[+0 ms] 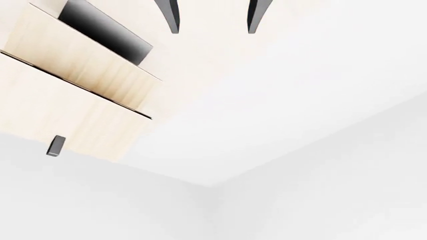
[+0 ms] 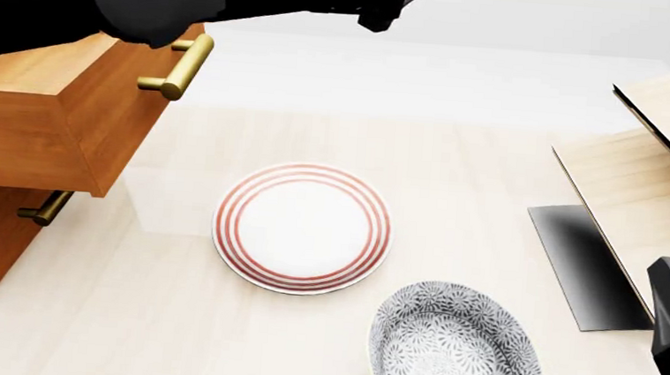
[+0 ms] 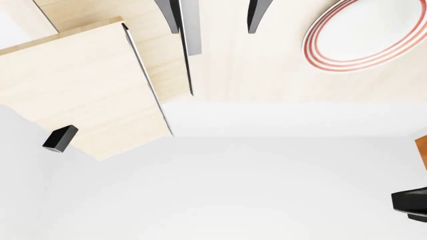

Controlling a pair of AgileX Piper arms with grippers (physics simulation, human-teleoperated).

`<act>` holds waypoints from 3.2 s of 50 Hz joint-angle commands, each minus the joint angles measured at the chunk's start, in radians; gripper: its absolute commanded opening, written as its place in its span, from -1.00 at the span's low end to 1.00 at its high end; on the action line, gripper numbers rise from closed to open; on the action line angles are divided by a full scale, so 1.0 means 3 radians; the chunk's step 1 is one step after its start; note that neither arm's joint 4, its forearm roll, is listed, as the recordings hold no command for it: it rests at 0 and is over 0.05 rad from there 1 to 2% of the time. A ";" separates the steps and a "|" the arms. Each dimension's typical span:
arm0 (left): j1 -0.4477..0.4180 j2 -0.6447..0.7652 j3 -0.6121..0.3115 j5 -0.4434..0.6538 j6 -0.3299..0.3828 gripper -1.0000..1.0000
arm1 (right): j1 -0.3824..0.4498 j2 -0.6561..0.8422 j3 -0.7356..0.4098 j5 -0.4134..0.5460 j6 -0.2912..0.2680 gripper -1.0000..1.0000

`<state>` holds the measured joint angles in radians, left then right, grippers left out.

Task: Close the top drawer of the cabinet.

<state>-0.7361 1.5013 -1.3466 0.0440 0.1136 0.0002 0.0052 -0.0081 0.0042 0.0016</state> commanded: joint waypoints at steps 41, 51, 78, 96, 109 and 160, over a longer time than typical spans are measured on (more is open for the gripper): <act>0.0442 0.0218 0.0181 0.0642 -0.0281 1.00 | -0.0001 0.0000 0.0000 0.0000 0.0000 1.00; 0.0679 0.0223 0.0217 0.0672 -0.0309 1.00 | -0.0001 0.0000 0.0000 0.0000 0.0000 1.00; 0.1059 0.0136 0.0421 0.0616 -0.0265 1.00 | 0.0000 0.0000 0.0000 0.0000 0.0000 1.00; 0.1299 0.0040 0.0556 0.0553 -0.0226 1.00 | 0.0000 0.0000 0.0000 0.0000 0.0000 1.00; 0.1517 -0.0011 0.0662 0.0516 -0.0165 1.00 | 0.0000 0.0000 0.0000 0.0000 0.0000 1.00; 0.2346 -0.0344 0.0958 0.0540 -0.0005 1.00 | 0.0000 0.0000 0.0000 0.0000 0.0000 1.00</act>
<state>-0.0757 1.4082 -1.0669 0.2027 0.1089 0.0002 0.0052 -0.0081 0.0042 0.0015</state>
